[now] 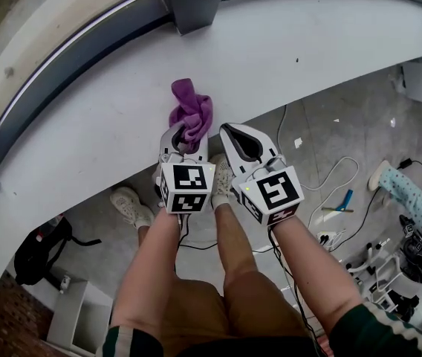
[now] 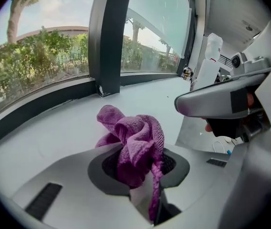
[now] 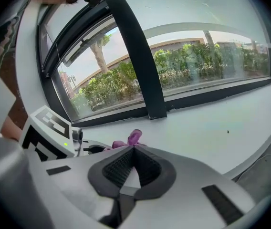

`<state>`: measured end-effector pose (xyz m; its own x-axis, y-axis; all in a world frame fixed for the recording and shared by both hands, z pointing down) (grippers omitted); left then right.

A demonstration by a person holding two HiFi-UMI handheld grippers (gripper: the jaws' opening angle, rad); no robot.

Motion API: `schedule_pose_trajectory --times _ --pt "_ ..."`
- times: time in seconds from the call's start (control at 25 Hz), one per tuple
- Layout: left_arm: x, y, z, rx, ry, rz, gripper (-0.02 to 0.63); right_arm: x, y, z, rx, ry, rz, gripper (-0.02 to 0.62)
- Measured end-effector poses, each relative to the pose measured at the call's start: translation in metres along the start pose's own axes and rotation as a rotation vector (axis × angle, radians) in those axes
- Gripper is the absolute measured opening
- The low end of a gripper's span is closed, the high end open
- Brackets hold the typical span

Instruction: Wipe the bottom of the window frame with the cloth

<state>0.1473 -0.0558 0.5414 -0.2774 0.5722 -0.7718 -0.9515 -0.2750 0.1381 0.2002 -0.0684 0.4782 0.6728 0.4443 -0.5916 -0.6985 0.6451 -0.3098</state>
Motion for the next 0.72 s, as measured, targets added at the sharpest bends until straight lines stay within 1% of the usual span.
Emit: schedule_pose_trajectory --times 0.12,0.28,0.44,0.72 --pt "-0.012 0.011 -0.016 0.004 -0.007 -0.019 0.107 -0.007 -0.005 -0.012 0.026 -0.016 -0.01 0.014" --pt "-0.03 0.029 -0.042 0.077 -0.015 -0.03 0.107 -0.018 -0.016 -0.027 0.044 -0.04 -0.003 0.014" --pt "-0.044 0.042 -0.061 0.051 -0.027 -0.039 0.107 -0.034 -0.024 -0.044 0.066 -0.061 0.003 0.014" --pt "-0.049 0.051 -0.073 0.046 -0.037 -0.03 0.107 -0.059 -0.031 -0.071 0.096 -0.093 -0.001 0.014"
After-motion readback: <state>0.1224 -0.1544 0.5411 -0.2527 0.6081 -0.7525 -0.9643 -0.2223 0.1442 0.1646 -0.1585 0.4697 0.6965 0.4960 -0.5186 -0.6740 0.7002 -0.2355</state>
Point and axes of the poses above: the fingertips, and each gripper's own axes: x backward along the fingers, y to its left, z out of its underside, the point moved 1 cm from there along x, backward along the fingers, and after that the axes turned 1 degree about z, right-handed, at the moved point
